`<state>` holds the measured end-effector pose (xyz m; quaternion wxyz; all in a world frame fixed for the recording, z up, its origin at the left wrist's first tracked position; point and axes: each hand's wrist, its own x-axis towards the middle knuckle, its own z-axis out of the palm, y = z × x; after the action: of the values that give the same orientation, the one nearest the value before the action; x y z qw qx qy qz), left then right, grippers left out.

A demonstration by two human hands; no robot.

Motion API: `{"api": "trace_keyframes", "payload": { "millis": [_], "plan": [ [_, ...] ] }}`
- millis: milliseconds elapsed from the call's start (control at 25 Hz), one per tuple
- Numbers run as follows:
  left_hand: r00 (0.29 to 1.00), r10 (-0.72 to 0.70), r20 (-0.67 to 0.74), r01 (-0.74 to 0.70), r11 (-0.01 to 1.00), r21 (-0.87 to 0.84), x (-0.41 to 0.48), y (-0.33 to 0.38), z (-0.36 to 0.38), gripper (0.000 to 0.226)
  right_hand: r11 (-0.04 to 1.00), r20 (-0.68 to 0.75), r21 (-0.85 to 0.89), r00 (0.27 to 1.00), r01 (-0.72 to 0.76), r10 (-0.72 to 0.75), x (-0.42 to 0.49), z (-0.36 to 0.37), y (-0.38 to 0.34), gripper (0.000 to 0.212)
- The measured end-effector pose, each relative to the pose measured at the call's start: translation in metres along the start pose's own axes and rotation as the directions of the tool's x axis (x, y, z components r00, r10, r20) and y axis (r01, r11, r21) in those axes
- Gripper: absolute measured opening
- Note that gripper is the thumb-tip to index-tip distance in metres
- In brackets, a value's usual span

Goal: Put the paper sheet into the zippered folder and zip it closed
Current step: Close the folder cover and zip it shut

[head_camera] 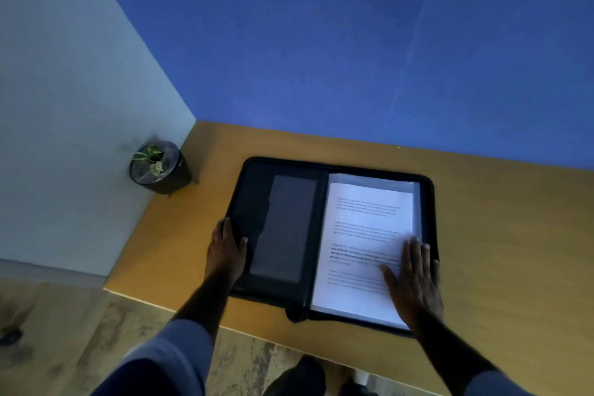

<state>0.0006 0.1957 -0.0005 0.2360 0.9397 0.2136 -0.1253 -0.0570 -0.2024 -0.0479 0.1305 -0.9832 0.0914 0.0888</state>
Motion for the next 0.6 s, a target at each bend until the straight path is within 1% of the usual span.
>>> {"api": "trace_keyframes", "payload": {
  "millis": [120, 200, 320, 440, 520, 560, 600],
  "plan": [
    [0.999, -0.050, -0.017, 0.050, 0.998, -0.034, 0.018, 0.004, -0.008, 0.072, 0.998, 0.025, 0.023, 0.998, -0.059, 0.059, -0.002, -0.002, 0.005, 0.095],
    [0.997, -0.053, -0.049, 0.052, 0.998, -0.024, 0.032, 0.004, -0.016, 0.063, 0.993, 0.014, 0.037, 0.993, -0.115, 0.114, -0.005, -0.003, 0.006, 0.101],
    [0.997, -0.031, -0.064, 0.028, 0.998, -0.048, 0.051, -0.002, -0.025, 0.052, 0.996, -0.020, 0.008, 0.996, -0.092, 0.092, -0.010, -0.001, -0.010, 0.097],
    [0.994, -0.104, -0.018, 0.099, 0.976, -0.196, 0.067, -0.005, -0.035, 0.044, 0.998, 0.006, 0.038, 0.999, -0.040, 0.040, -0.009, -0.001, -0.064, 0.092],
    [0.994, -0.107, -0.009, 0.101, 0.959, -0.264, 0.074, -0.004, -0.042, 0.028, 0.995, 0.006, 0.100, 1.000, 0.007, -0.008, -0.004, 0.000, -0.111, 0.094],
    [0.996, -0.093, -0.016, 0.083, 0.945, -0.317, 0.074, -0.002, -0.047, 0.028, 0.990, 0.007, 0.138, 0.999, 0.037, -0.038, -0.002, 0.001, -0.136, 0.095],
    [0.996, -0.078, -0.034, 0.058, 0.918, -0.391, 0.073, 0.000, -0.056, 0.037, 0.982, 0.006, 0.178, 0.998, 0.068, -0.070, 0.001, 0.002, -0.162, 0.097]
  ]
}}
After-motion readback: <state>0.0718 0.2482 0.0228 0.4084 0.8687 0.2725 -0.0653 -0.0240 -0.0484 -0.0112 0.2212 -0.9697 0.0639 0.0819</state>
